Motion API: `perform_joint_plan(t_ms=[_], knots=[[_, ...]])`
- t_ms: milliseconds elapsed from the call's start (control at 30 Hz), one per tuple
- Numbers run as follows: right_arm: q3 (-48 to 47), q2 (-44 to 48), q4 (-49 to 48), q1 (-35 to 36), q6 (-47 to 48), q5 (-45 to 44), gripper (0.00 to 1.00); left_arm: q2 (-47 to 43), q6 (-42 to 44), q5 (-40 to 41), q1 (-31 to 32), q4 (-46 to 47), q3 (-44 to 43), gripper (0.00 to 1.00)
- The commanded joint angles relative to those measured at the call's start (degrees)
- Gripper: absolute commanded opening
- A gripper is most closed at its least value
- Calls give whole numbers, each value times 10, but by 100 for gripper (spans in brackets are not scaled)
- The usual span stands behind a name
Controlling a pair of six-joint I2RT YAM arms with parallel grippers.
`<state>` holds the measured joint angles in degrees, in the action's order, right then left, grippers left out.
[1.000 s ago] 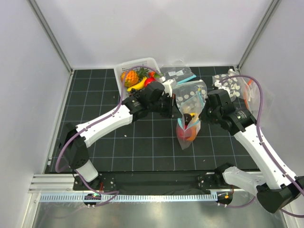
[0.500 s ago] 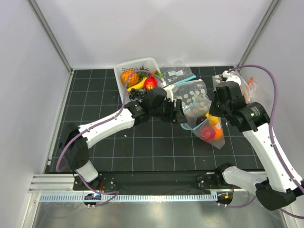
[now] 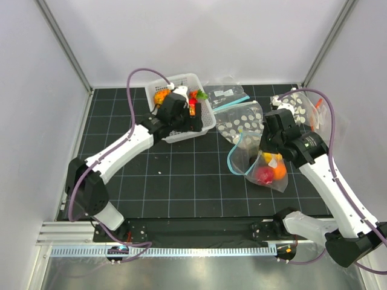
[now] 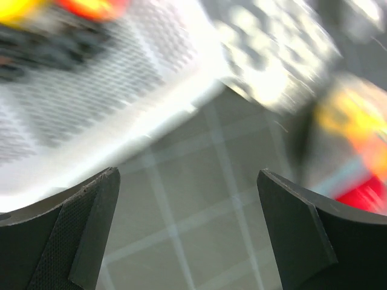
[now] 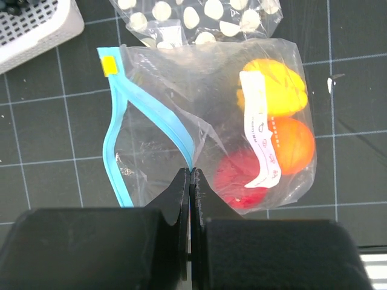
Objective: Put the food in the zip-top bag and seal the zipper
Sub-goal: Adjust the zipper food storage bag at the center of the board.
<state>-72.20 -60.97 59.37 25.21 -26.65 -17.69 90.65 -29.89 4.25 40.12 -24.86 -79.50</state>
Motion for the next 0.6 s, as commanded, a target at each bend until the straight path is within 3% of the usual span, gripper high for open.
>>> perform_joint_plan(t_ms=[0, 200, 433, 567], knots=[[0, 17, -35, -2, 7, 6, 1, 31, 59, 106, -41, -26, -54, 100], [0, 16, -42, -2, 6, 11, 1, 185, 96, 113, -89, -68, -199, 100], [3, 13, -45, -2, 8, 21, 1, 332, 130, 122, -98, -94, -373, 100], [8, 18, -51, -2, 8, 26, 1, 384, 149, 124, -100, -77, -409, 100]])
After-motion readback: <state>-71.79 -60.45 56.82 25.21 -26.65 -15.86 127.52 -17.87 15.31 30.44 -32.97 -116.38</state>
